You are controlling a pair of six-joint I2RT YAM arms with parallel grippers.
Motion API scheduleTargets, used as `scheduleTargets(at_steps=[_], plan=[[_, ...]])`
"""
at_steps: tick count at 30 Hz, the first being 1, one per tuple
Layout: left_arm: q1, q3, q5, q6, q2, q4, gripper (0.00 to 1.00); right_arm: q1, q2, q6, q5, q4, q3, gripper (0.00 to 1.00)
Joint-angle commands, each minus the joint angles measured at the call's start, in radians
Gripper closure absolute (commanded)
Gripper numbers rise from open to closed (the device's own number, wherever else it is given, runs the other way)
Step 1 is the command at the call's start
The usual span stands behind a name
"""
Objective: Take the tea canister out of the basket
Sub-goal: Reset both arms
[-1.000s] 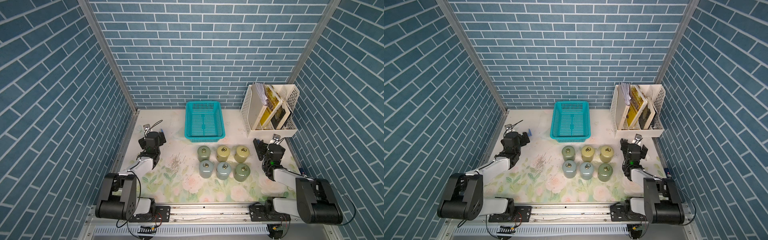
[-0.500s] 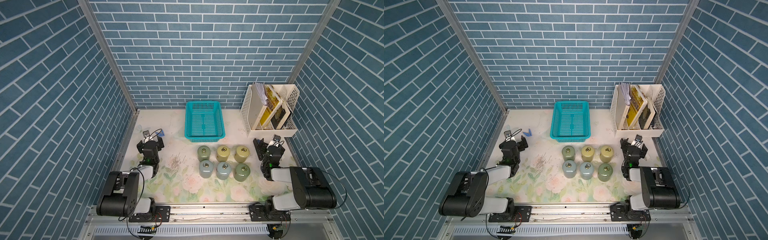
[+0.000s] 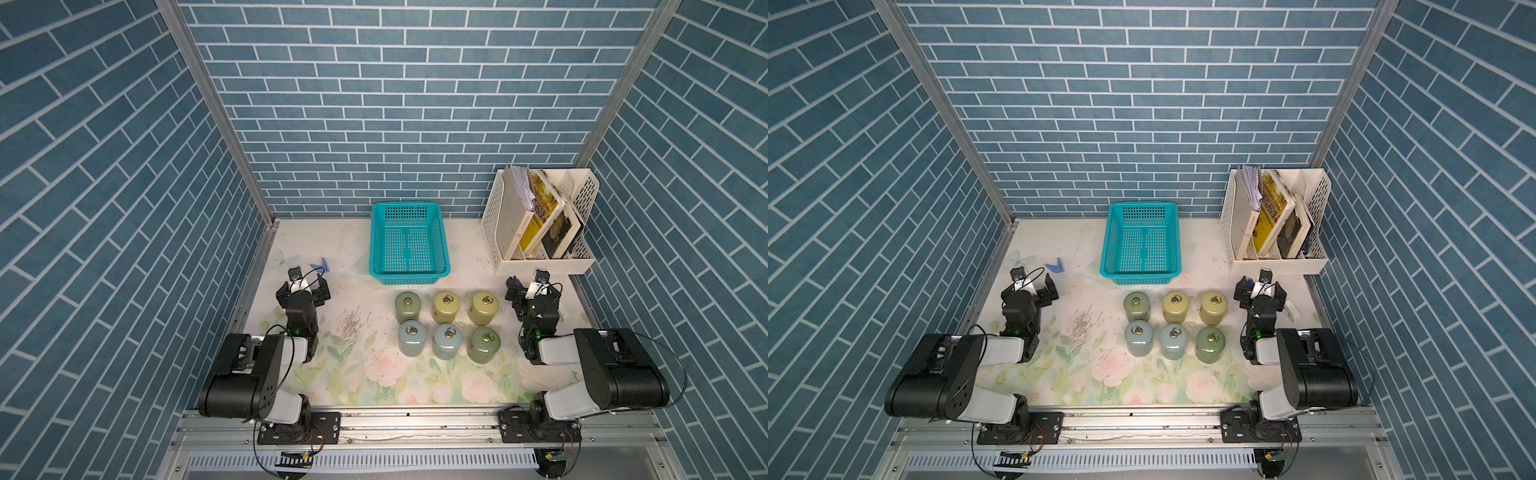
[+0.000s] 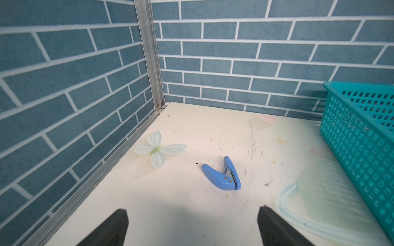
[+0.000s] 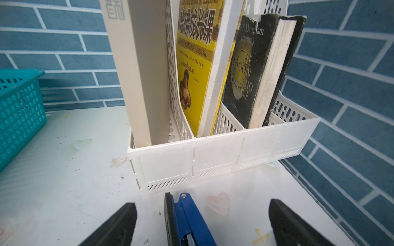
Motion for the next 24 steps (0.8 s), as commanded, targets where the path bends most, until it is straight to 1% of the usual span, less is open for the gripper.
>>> scheduleTargets(at_steps=[1,2,3,4,8,9,24], plan=[[0.007,-0.025,0.03,0.019,0.011,0.075,0.0,0.004,0.029,-0.037,-0.029,0.126,-0.03,0.0],[0.008,-0.031,0.03,0.02,0.013,0.085,0.0,0.006,0.015,-0.032,-0.025,0.078,-0.021,0.0],[0.008,-0.037,0.033,0.019,0.015,0.096,0.0,0.005,0.024,-0.035,-0.027,0.114,-0.027,0.0],[0.008,-0.044,0.031,0.019,0.019,0.114,0.0,0.005,0.017,-0.034,-0.025,0.083,-0.02,0.0],[0.008,-0.058,0.035,0.023,0.035,0.146,0.0,0.005,0.022,-0.034,-0.025,0.097,-0.022,0.0],[0.008,-0.072,0.039,0.027,0.044,0.186,0.0,0.005,0.019,-0.032,-0.026,0.091,-0.022,0.0],[0.006,-0.07,0.041,0.027,0.044,0.18,0.0,0.005,0.019,-0.033,-0.027,0.096,-0.024,0.0]])
